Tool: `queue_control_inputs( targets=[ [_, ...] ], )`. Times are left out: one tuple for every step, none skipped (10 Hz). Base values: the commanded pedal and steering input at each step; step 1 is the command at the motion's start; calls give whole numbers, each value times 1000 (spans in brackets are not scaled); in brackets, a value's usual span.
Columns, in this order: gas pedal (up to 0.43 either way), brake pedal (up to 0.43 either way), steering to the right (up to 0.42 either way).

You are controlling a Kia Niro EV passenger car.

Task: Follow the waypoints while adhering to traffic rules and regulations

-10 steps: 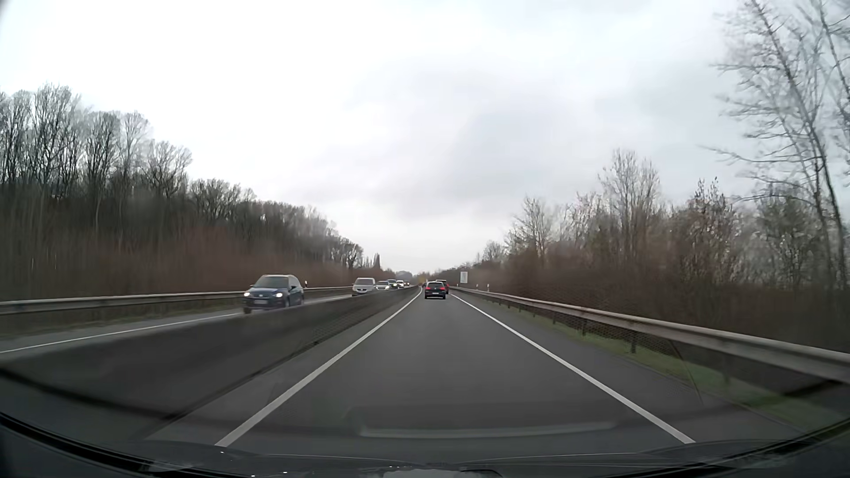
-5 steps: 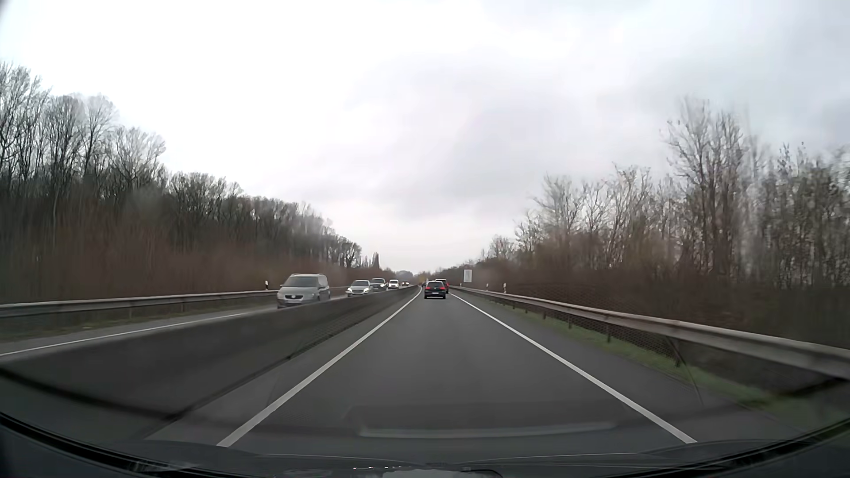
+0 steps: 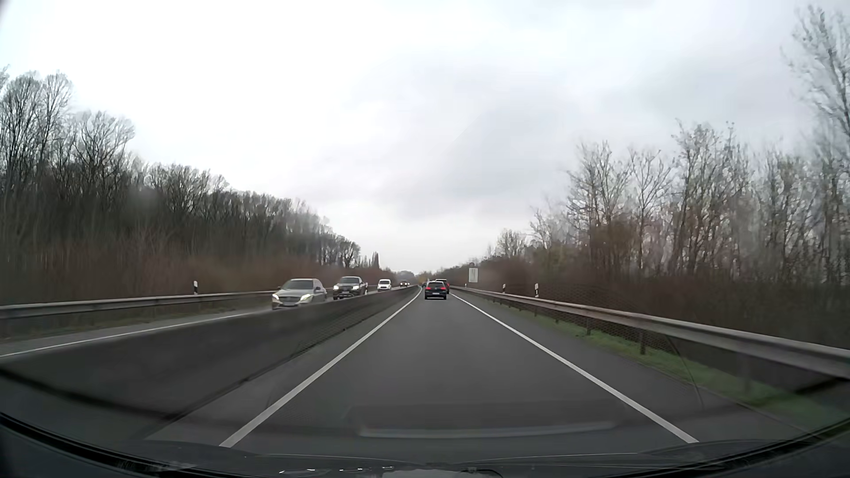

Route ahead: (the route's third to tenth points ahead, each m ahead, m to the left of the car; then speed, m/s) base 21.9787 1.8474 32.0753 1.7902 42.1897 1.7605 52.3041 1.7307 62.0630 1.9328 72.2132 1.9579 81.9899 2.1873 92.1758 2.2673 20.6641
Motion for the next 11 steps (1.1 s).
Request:
queue_control_inputs(
  targets=[
    [150,0,0],
    [150,0,0],
    [150,0,0],
    [150,0,0],
    [150,0,0],
    [138,0,0],
    [118,0,0],
    [98,0,0],
    [87,0,0],
    [79,0,0],
    [59,0,0]
  ],
)
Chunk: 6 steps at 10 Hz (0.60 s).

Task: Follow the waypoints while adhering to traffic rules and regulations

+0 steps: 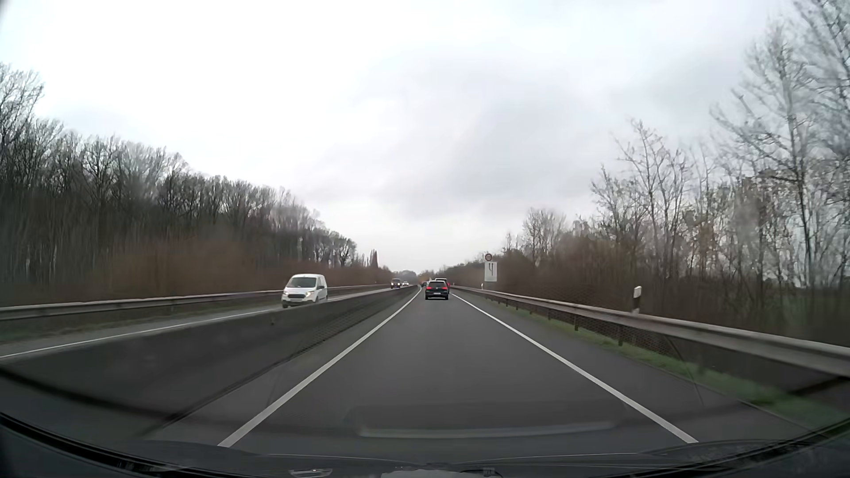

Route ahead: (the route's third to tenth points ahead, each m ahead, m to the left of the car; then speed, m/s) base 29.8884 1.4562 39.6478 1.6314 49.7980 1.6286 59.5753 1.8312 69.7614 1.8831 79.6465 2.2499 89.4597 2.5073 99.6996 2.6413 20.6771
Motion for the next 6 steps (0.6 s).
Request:
queue_control_inputs(
  targets=[
    [59,0,0],
    [59,0,0],
    [59,0,0],
    [59,0,0],
    [59,0,0],
    [59,0,0]
  ],
)
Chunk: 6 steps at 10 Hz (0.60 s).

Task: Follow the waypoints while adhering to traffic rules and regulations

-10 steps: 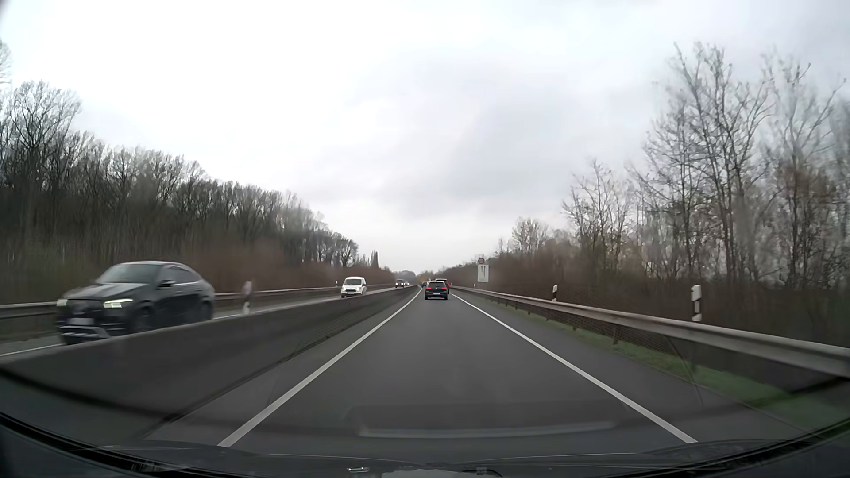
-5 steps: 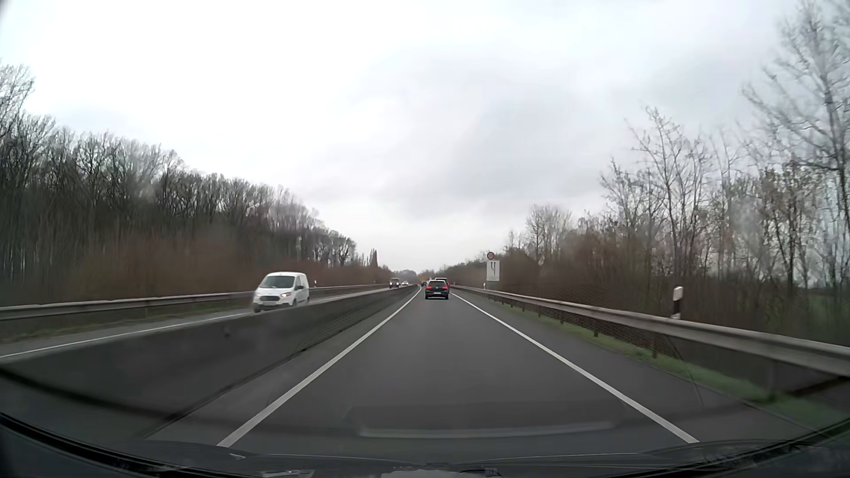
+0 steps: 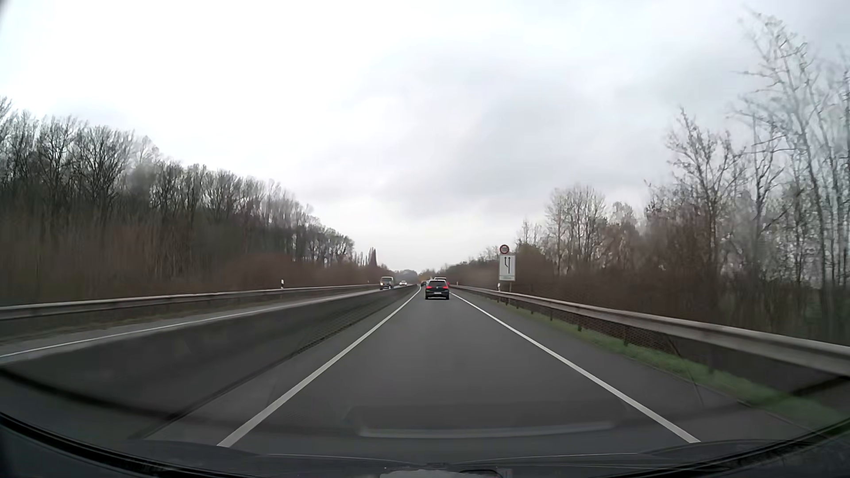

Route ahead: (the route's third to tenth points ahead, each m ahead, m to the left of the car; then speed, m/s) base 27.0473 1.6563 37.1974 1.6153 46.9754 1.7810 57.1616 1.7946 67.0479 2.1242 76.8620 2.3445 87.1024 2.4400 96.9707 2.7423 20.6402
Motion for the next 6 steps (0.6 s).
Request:
queue_control_inputs(
  targets=[
    [59,0,0],
    [59,0,0],
    [59,0,0],
    [59,0,0],
    [59,0,0],
    [59,0,0]
  ],
)
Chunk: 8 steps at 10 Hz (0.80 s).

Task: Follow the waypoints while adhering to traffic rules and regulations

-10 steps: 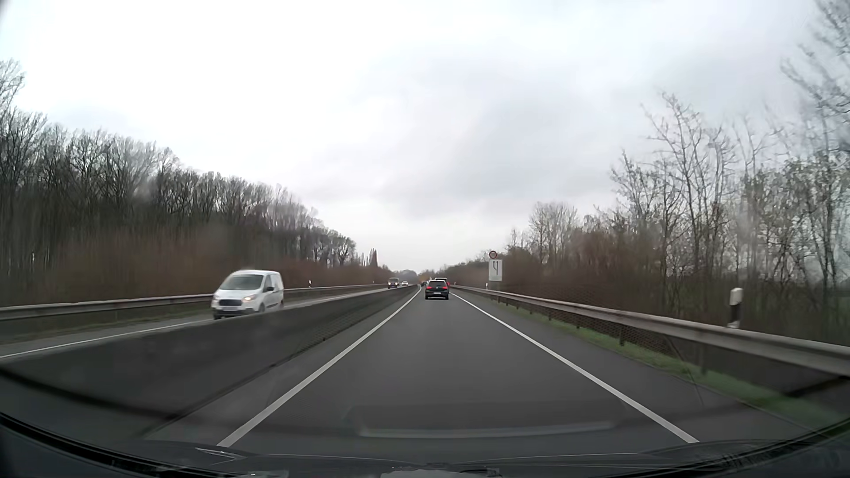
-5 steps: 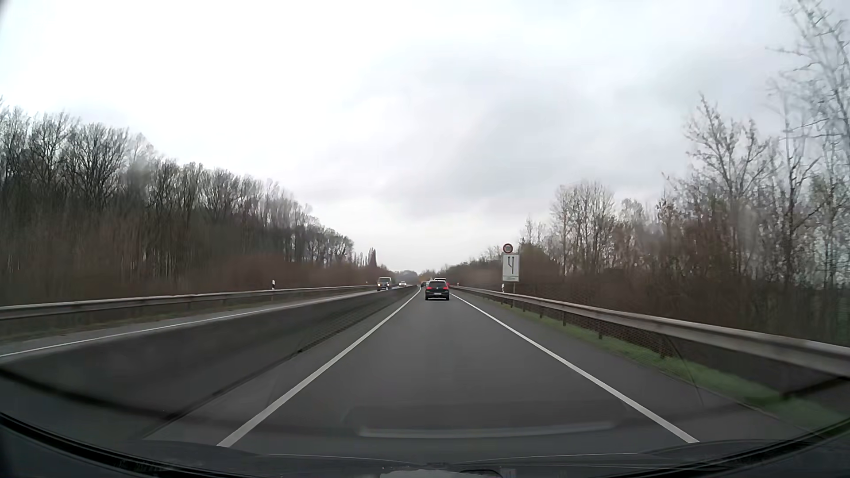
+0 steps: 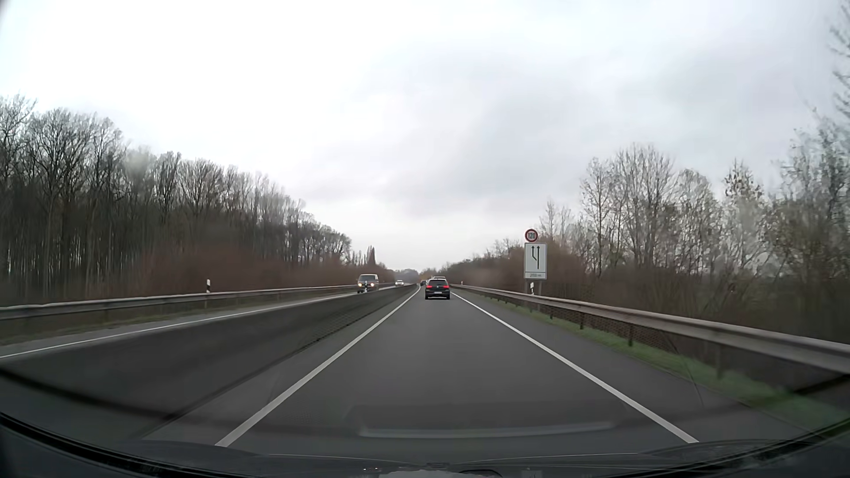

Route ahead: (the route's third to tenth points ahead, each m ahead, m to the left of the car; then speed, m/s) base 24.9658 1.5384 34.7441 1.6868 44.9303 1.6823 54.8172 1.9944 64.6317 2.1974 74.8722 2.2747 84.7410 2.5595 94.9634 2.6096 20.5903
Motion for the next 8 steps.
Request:
queue_control_inputs(
  targets=[
    [59,0,-1],
    [59,0,-1],
    [59,0,-1],
    [59,0,-1],
    [59,0,-1],
    [59,0,-1],
    [59,0,-1],
    [59,0,-1]
  ],
)
